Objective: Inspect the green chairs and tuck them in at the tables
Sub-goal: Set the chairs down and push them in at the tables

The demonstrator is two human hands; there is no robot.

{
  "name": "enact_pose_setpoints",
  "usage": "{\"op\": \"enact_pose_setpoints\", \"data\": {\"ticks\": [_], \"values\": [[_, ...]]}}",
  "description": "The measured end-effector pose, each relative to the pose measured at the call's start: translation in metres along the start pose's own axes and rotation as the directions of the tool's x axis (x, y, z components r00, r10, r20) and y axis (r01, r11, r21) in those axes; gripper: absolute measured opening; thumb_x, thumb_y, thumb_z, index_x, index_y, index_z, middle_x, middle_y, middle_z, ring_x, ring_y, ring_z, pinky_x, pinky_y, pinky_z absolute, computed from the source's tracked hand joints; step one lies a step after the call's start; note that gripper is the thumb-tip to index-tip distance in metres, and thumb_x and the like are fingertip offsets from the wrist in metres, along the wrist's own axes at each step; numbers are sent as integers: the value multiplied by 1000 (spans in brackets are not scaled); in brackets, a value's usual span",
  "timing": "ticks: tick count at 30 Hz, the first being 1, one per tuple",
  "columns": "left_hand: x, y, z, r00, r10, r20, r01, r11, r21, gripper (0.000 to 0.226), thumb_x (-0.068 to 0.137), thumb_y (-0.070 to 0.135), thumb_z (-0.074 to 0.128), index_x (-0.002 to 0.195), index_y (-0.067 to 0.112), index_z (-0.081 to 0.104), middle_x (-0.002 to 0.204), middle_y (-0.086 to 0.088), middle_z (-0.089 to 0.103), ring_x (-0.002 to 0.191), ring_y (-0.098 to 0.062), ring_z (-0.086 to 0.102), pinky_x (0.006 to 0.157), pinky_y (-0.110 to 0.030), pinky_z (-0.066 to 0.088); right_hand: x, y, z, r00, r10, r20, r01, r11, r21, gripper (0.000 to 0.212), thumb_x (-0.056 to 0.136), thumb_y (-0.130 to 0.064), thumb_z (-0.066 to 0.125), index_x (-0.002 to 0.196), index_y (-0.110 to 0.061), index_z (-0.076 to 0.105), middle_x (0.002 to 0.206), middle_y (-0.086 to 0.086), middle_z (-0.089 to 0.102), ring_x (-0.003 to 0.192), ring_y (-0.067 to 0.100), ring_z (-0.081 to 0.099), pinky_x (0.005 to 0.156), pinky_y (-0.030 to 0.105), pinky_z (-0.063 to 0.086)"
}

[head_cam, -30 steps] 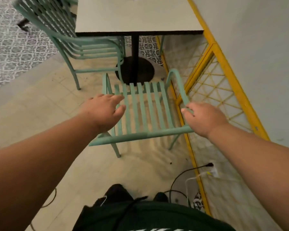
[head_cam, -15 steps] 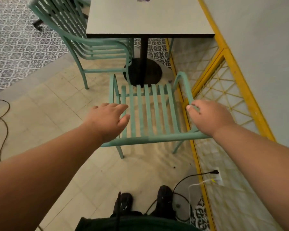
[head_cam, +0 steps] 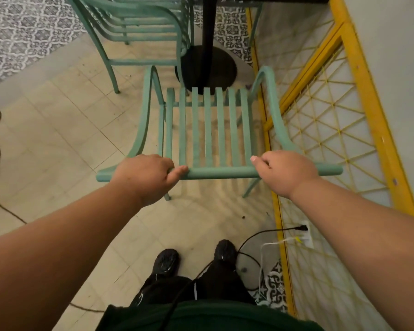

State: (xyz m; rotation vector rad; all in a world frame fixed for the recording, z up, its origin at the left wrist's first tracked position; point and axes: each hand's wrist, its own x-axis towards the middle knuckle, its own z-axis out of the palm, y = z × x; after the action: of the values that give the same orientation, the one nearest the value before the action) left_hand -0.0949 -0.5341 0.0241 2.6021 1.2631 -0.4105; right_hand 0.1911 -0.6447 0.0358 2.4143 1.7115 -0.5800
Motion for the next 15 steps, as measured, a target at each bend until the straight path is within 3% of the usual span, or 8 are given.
{"op": "enact_pose_setpoints", "data": {"ticks": [5,9,15], "values": [[10,1,0,1000,20,5,-21,999,40,77,89,81,2,83,33,62,64,5,61,58,-10,58,53,-32,53,9,5,6,998,-9,-60,5,998,-65,65,106,-53,28,64,-14,59,63,4,58,59,24,55,51,31,36],[21,2,-3,1000,24,-10,-23,998,51,79,88,81,1,84,33,64,64,5,61,58,-10,58,52,-31,53,19,9,4,996,-5,-87,-2,997,-80,65,105,-52,28,65,-14,62,62,4,59,58,24,56,53,32,42],[50,6,-15,999,29,-24,-28,999,41,76,89,81,4,81,33,62,63,5,61,58,-11,58,51,-31,53,45,20,-6,994,11,-104,-20,996,-83,63,105,-50,28,64,-15,61,61,4,58,56,23,55,50,30,37]]}}
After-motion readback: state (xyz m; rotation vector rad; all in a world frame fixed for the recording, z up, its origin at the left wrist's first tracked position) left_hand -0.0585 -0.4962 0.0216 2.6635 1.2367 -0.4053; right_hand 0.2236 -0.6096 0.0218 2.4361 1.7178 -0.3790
